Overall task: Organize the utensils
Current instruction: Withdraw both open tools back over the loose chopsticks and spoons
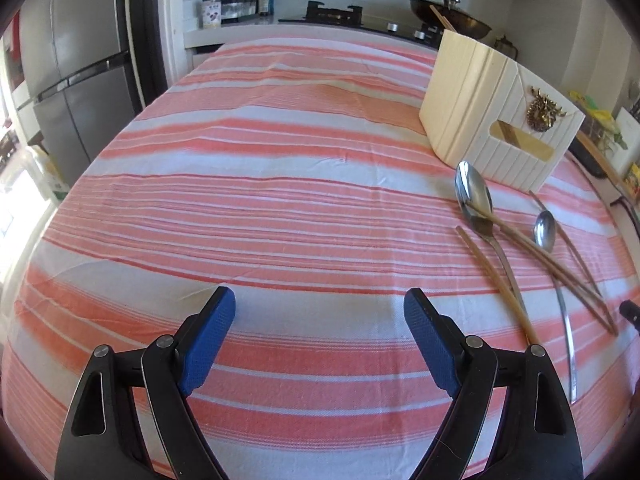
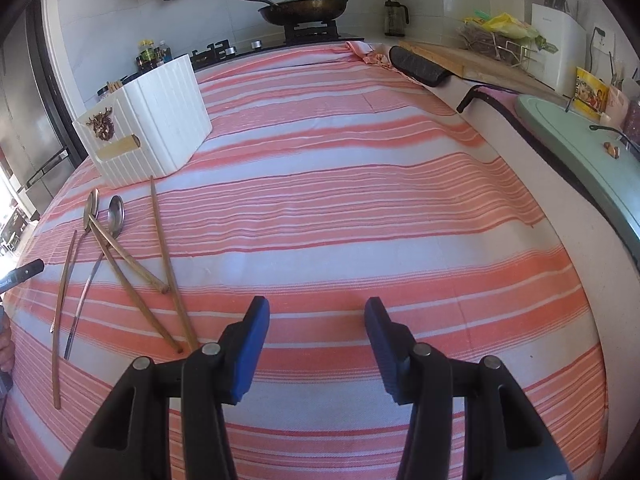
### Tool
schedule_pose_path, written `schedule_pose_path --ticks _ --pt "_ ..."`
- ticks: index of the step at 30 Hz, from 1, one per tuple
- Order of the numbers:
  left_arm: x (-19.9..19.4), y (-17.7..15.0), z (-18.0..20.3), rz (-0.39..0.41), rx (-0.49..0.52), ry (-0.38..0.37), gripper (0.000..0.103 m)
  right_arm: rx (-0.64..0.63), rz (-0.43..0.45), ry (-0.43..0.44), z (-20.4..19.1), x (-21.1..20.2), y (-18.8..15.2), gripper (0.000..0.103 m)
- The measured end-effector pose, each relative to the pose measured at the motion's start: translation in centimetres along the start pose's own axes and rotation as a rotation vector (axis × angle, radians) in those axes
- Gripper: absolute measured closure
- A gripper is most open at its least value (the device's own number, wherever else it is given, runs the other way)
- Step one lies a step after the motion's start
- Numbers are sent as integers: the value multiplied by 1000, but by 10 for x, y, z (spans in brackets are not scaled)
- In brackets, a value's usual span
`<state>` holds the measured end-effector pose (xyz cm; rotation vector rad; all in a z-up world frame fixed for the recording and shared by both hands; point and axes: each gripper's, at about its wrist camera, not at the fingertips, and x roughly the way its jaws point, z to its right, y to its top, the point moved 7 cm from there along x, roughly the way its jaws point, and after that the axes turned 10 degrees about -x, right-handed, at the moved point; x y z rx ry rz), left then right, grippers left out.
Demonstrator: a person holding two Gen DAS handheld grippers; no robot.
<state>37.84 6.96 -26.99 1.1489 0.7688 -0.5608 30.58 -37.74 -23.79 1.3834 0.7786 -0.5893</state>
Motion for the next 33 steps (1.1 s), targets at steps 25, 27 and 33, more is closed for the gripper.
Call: schedule_pose_path --ticks 25,27,33 --pt "6 -4 0 -22 35 47 3 -27 -8 -31 -3 4 1 48" --pt "6 -4 0 -22 34 46 2 -25 -8 -30 -3 4 1 48" --pt "1 -2 0 -7 10 33 3 -31 -11 -38 -4 5 1 47"
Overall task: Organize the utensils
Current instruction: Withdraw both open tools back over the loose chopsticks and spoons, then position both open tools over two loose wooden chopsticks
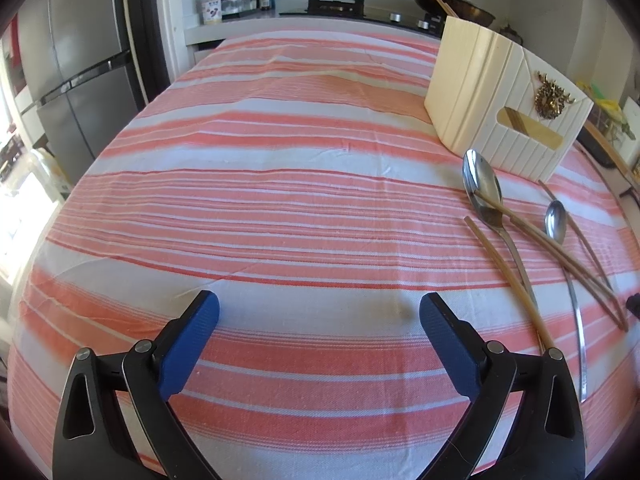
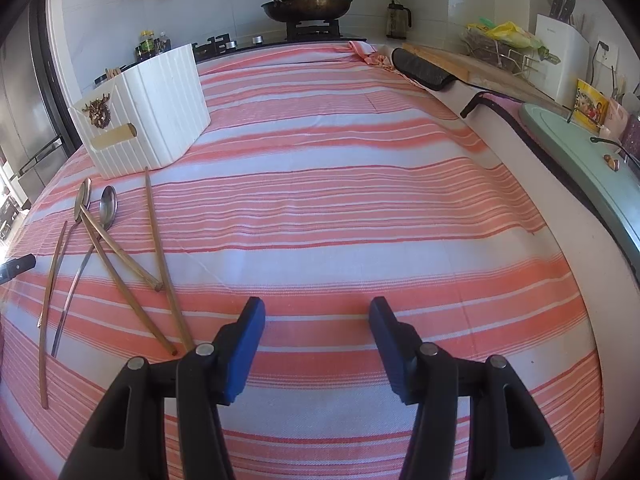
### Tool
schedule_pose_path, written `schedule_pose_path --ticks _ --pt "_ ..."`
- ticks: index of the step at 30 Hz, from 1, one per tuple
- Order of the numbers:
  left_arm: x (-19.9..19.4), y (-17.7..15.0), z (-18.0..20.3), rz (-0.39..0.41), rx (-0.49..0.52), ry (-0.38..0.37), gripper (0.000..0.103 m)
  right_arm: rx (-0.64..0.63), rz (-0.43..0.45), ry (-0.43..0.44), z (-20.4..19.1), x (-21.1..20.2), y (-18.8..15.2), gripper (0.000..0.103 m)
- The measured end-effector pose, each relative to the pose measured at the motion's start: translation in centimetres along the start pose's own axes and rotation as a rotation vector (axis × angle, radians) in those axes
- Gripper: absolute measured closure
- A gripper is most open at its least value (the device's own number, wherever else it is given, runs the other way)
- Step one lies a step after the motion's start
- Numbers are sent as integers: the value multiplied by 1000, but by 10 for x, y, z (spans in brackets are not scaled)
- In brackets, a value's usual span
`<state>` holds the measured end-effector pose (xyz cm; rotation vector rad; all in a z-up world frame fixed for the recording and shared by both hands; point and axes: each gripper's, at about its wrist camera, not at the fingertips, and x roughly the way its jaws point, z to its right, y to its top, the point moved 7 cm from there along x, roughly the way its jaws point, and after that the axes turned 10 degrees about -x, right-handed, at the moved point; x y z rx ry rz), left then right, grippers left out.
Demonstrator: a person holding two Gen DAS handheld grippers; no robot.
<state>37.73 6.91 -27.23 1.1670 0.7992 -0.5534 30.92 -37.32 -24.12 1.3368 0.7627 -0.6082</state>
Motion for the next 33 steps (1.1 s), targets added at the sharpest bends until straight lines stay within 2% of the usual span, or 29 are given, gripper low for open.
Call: schedule_pose_path --ticks 4,7,9,11,16,20,30,33 --pt "-26 -2 20 12 -82 -105 3 3 2 4 0 0 0 47" --pt "-39 -13 52 -5 -71 -149 3 -2 -1 -2 0 0 0 47" --pt "-38 -20 75 -14 -17 -124 3 -4 -2 -4 0 0 0 47" --pt "-30 -22 88 -17 -7 -92 3 -3 -1 -3 0 0 0 47" --pt "-8 -26 89 -47 -82 -39 3 -2 -1 -2 0 0 0 47" --pt "-6 -33 85 -24 -45 33 3 -1 0 0 0 0 0 47" --pt "-16 -43 71 -82 -19 32 3 1 0 2 0 0 0 47" --pt "-19 -53 78 -89 33 58 3 1 0 0 0 0 0 47"
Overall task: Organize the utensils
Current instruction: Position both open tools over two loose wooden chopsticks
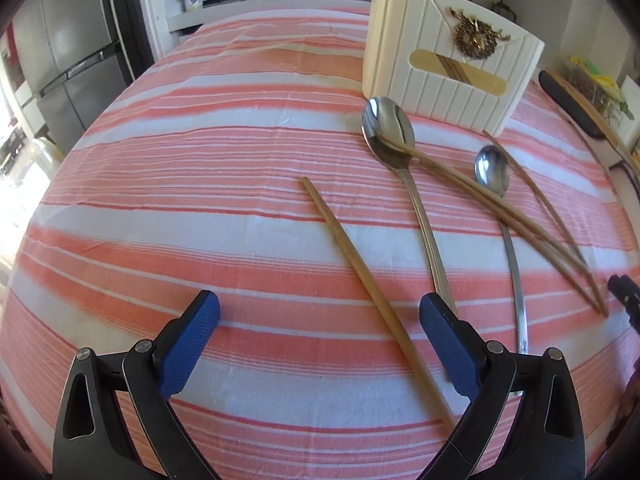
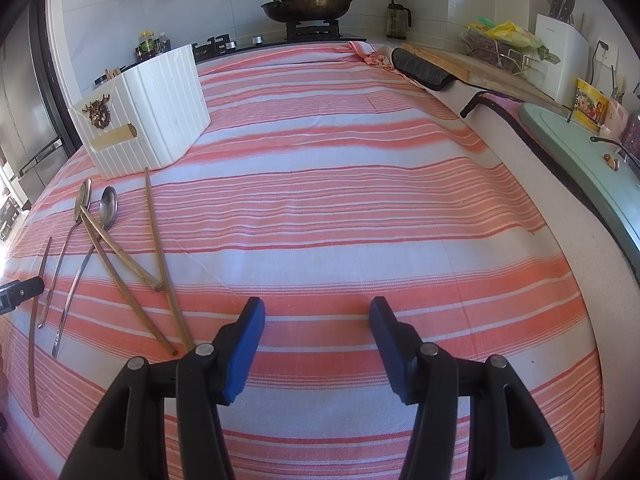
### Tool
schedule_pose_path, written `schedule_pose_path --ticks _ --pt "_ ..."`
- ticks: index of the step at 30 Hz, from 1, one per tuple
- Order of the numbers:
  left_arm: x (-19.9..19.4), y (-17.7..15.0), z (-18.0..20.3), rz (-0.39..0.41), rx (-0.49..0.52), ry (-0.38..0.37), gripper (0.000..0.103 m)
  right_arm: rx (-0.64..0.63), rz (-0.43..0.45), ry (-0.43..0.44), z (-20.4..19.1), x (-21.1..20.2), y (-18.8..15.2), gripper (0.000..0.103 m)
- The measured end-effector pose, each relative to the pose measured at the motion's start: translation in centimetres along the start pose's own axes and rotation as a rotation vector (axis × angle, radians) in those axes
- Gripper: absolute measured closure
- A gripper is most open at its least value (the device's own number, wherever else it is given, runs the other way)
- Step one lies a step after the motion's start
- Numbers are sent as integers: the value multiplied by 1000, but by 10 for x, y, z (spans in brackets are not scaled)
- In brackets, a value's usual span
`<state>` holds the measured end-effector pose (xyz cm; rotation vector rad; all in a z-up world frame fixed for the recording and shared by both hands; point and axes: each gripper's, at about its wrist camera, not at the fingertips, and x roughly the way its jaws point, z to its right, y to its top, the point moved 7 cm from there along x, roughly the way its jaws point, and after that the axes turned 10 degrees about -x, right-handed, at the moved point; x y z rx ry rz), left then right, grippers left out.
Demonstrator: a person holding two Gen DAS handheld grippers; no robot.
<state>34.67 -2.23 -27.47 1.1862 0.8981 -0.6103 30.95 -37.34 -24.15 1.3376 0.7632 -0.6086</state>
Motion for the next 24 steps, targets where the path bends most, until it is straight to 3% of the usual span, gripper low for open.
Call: schedule_pose_path --ticks 12,15,19,23,24 --pt "-11 -3 -32 -45 142 10 3 12 9 21 0 -3 1 47" --pt "-13 -6 -36 -59 172 6 4 -21 19 122 -17 -11 14 47" --pt "-15 -12 -34 -69 173 -3 6 -172 7 237 -65 -15 47 48" --pt "-20 -19 -26 -72 172 -5 9 -254 -40 279 -99 10 73 68" --pt "-21 -22 -23 -73 179 -8 10 -268 -54 279 -105 17 77 68"
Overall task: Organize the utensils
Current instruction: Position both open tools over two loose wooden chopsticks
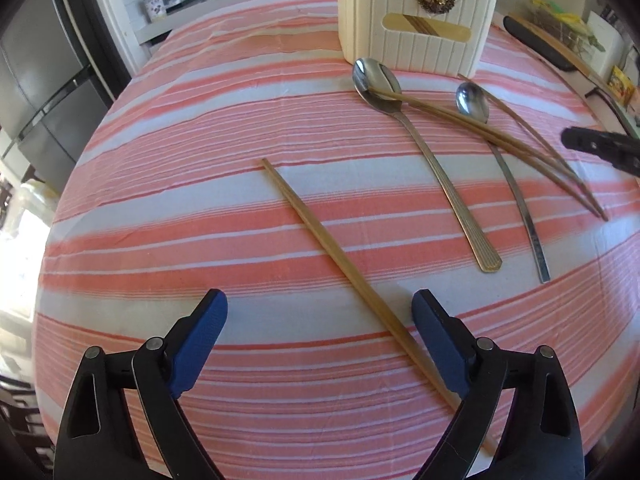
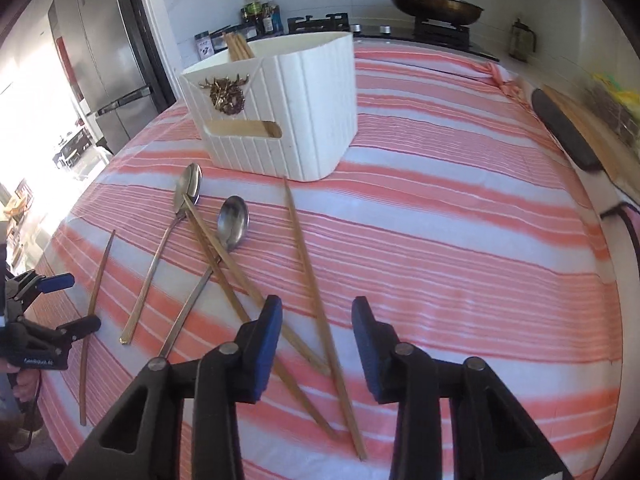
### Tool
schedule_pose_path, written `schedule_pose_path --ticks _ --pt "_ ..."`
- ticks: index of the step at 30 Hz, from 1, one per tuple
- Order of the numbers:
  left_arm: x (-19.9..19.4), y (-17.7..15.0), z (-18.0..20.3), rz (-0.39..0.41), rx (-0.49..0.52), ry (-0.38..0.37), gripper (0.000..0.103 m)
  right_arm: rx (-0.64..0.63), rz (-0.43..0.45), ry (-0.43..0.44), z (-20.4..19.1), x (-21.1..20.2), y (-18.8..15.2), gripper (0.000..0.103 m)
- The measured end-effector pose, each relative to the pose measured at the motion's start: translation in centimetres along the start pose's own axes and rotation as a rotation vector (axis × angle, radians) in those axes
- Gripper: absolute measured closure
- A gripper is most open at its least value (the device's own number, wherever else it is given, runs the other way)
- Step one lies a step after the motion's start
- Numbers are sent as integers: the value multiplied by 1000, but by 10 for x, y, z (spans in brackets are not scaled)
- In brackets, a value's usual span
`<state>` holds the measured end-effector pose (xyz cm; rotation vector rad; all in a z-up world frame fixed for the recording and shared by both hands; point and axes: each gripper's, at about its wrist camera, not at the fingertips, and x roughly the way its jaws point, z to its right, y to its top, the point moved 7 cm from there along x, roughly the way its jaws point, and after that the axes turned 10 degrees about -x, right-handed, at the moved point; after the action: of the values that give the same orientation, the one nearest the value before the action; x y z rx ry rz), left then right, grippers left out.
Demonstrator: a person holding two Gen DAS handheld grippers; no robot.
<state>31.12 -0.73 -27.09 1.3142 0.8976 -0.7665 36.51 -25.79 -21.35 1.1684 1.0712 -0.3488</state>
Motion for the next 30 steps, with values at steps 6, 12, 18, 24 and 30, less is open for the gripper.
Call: schedule_pose_path --ticks 6,12,18,24,30 --pt "-10 -8 8 -14 116 -60 41 -83 -122 -2 -2 37 4 95" --pt "-6 10 -19 -20 203 -21 76 59 -128 -109 39 13 -27 97" --pt "0 20 -46 -19 35 -75 37 109 -105 -201 58 -23 -70 96" --pt "-4 3 -38 13 -96 -133 14 118 -40 -178 52 -40 -91 53" --pt "-5 -13 -27 41 -48 -44 5 95 -25 -196 60 -34 -94 48"
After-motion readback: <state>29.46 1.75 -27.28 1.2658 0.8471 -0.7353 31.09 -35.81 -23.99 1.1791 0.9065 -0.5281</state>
